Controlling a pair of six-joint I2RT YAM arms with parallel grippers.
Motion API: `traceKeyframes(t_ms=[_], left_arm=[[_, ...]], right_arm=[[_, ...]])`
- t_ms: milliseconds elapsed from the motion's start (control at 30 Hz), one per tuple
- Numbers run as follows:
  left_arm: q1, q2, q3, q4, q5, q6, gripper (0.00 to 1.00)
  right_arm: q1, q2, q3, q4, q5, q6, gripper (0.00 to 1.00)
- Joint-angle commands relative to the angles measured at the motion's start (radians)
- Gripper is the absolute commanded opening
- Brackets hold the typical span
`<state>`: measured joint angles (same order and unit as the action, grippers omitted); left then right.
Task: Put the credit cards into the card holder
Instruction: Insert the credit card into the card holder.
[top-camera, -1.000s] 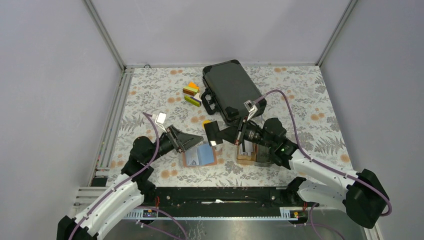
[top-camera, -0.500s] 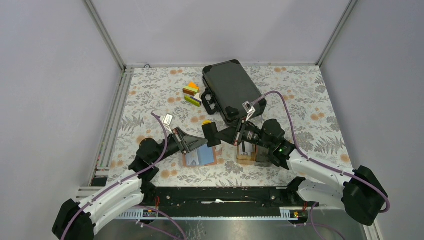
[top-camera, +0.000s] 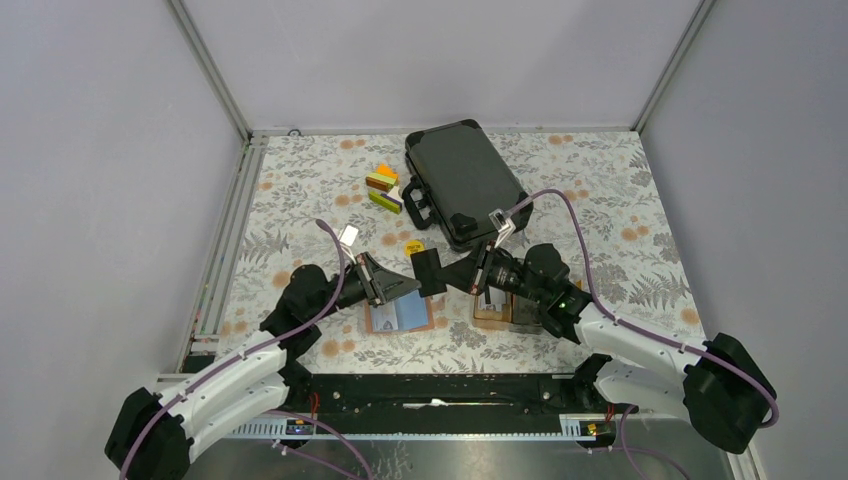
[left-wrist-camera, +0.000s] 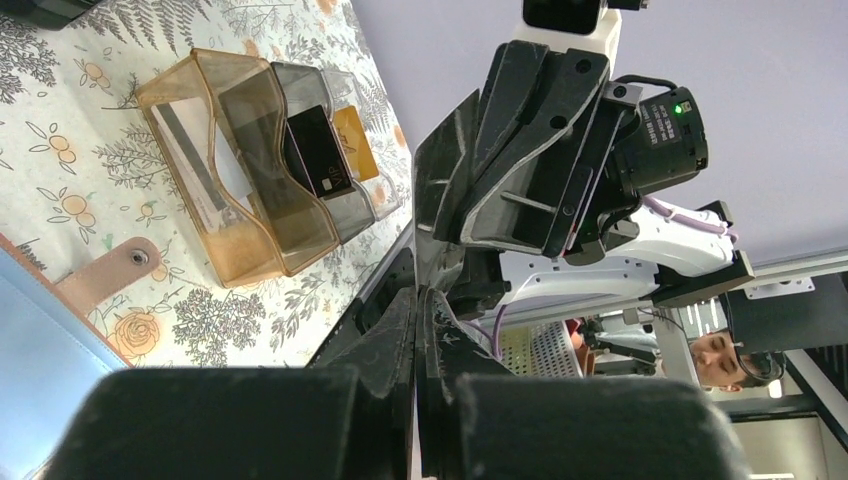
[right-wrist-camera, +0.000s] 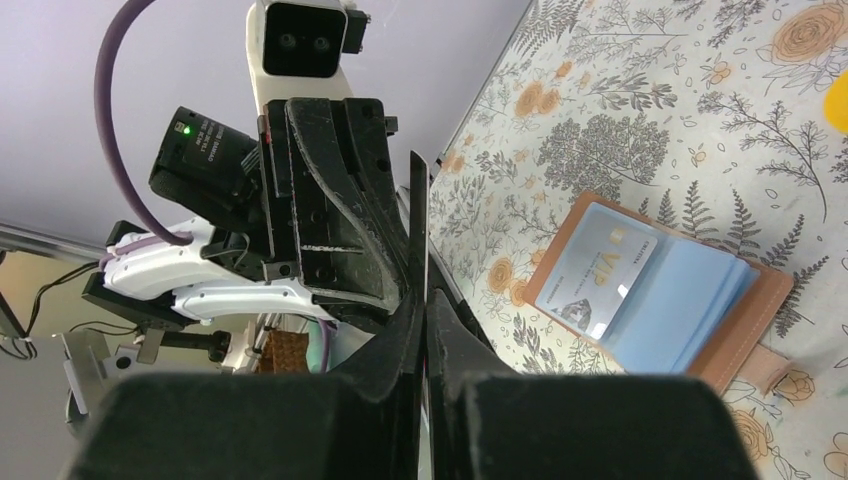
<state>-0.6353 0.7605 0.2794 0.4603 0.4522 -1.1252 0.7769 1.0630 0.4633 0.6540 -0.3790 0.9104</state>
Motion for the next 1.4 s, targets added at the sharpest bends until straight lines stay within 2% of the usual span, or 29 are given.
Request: traceKeyframes(t_ms=[0,100,133,233,300,400,567,800,1000,1100,1133,1200,1267,1367], left_arm=[[-0.004,-0.045,0.069,-0.039,-0.044,0.064,0.0],[-0.003,-0.067,0.053,-0.026,-0.046,0.073,0.0],[-0.003,-0.072,0.047,-0.017,-0.045,0.069,0.05],[-0.003,-0.073,0.028,0.025,-0.025,0.064,0.26],[-0.003,-0.06,0.03,0.04,-0.004,0.063,0.36],[-0.003,-0.035,0.039,0.067,0.037,0.063,0.4],[-0.003,-0.024,0.032,0.075,0.039,0.063,0.4],[-0.004,-0.007,0.007,0.2,0.087,-0.017,0.34],[-0.004,0.007,-0.015,0.235,0.12,-0.05,0.23],[-0.004,0.003,-0.021,0.215,0.117,-0.05,0.09],[-0.003,-0.003,-0.021,0.187,0.108,-0.041,0.02],[0.009,-0.02,0.0,0.045,0.069,0.017,0.0],[0.052,-0.027,0.04,-0.174,0.031,0.121,0.0],[0.154,0.001,0.064,-0.39,0.029,0.246,0.0]], right_arm=[[0.021,-0.027,-0.007,0.009,-0.059,-0.028,0.0],[0.021,-0.021,-0.022,0.055,-0.095,-0.001,0.0],[0.021,-0.021,-0.033,0.086,-0.109,0.013,0.0],[0.021,-0.021,-0.051,0.159,-0.163,0.038,0.0],[0.021,-0.025,-0.051,0.181,-0.193,0.042,0.0],[0.021,-0.042,-0.055,0.207,-0.198,0.05,0.0],[0.021,-0.073,-0.051,0.177,-0.167,0.035,0.0],[0.021,-0.039,-0.057,0.198,-0.128,0.027,0.0],[0.021,0.003,-0.055,0.239,-0.095,0.026,0.0],[0.021,0.02,-0.046,0.205,-0.072,0.01,0.0],[0.02,0.026,-0.042,0.179,-0.06,0.001,0.03],[0.021,0.026,-0.037,0.102,-0.017,-0.026,0.21],[0.021,0.01,-0.046,0.031,0.033,-0.047,0.4],[0.021,-0.028,-0.054,-0.107,0.122,-0.085,0.54]])
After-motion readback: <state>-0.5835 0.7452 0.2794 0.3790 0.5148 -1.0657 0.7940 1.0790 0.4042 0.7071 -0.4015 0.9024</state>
